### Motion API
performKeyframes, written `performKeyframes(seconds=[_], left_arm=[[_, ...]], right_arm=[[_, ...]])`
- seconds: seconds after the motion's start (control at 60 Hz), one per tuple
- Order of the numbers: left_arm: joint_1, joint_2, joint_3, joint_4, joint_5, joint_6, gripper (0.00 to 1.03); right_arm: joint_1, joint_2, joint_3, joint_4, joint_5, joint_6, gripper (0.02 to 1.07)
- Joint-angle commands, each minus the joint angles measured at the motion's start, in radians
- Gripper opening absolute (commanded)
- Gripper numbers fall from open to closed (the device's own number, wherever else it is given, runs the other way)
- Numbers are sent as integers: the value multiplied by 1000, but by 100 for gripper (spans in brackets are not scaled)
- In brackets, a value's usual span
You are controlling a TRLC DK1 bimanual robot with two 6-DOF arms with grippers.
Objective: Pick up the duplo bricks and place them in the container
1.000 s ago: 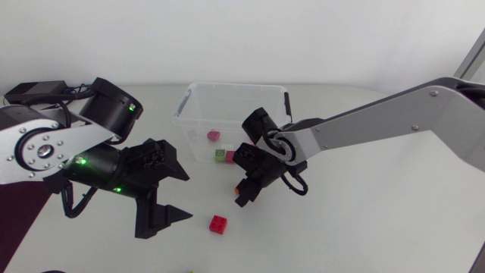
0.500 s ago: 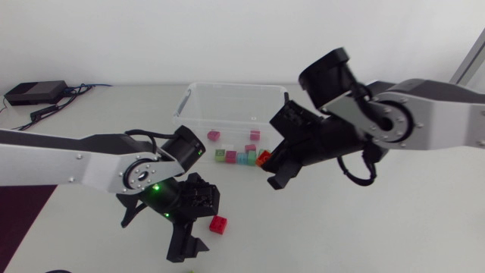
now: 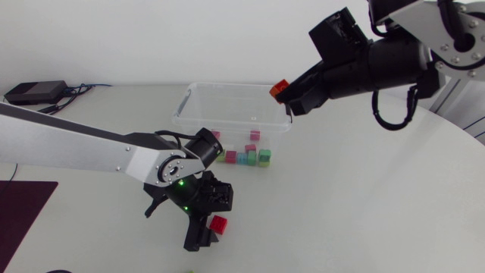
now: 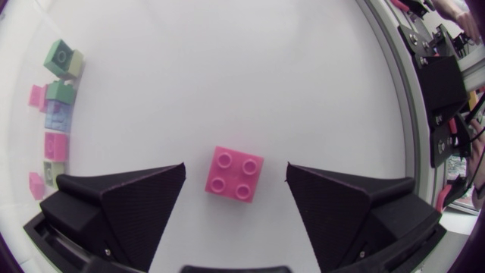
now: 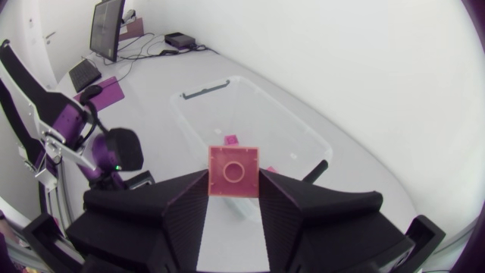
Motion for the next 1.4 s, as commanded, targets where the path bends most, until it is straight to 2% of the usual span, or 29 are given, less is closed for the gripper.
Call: performKeyframes(seconds=[0.0, 0.033, 0.067, 0.083, 0.1, 0.117, 0.217, 0.333, 0.45, 0.55, 0.667, 0.8, 0.867, 0.917, 1.083, 1.217, 1.383], left_arm=[[-22, 26, 11, -3, 1, 29, 71], [-27, 27, 10, -3, 2, 29, 63], [-33, 27, -1, 0, 1, 34, 43], [-35, 26, -4, 3, 1, 35, 40], [-39, 21, -15, 17, -1, 40, 31], [-41, 13, -27, 34, -1, 40, 28], [-30, -22, -36, 37, -1, 35, 28], [-9, -94, -59, 26, 1, 32, 28], [13, -172, -82, -2, 1, 34, 28], [42, -238, -75, -23, -1, 37, 28], [111, -339, 17, -43, -1, 29, 28], [177, -352, 143, -26, 2, -8, 28], [195, -346, 174, 24, 5, -54, 28], [218, -327, 208, 106, 10, -117, 28], [261, -229, 300, 281, 8, -272, 28], [278, -174, 346, 368, 5, -354, 28], [294, -40, 438, 419, -13, -423, 30]], right_arm=[[-22, 82, 35, 48, -16, 35, 27], [-24, 107, 40, 75, -16, 44, 27], [-27, 145, 51, 106, -16, 55, 27], [-28, 156, 54, 114, -16, 56, 27], [-30, 170, 59, 124, -16, 59, 27], [-31, 183, 62, 135, -16, 62, 27], [-31, 289, 94, 206, -16, 82, 29], [-33, 410, 163, 218, -13, 93, 64], [-33, 440, 181, 218, -9, 93, 83], [-34, 427, 167, 215, -9, 91, 94], [-34, 361, 109, 215, -9, 84, 95], [-31, 240, 3, 213, -10, 68, 95], [-25, 173, -53, 213, -9, 59, 95], [-19, 94, -107, 201, -10, 47, 95], [18, -67, -219, 146, -15, 13, 95], [67, -157, -308, 123, -13, -4, 95], [154, -212, -399, 80, -10, -59, 95]])
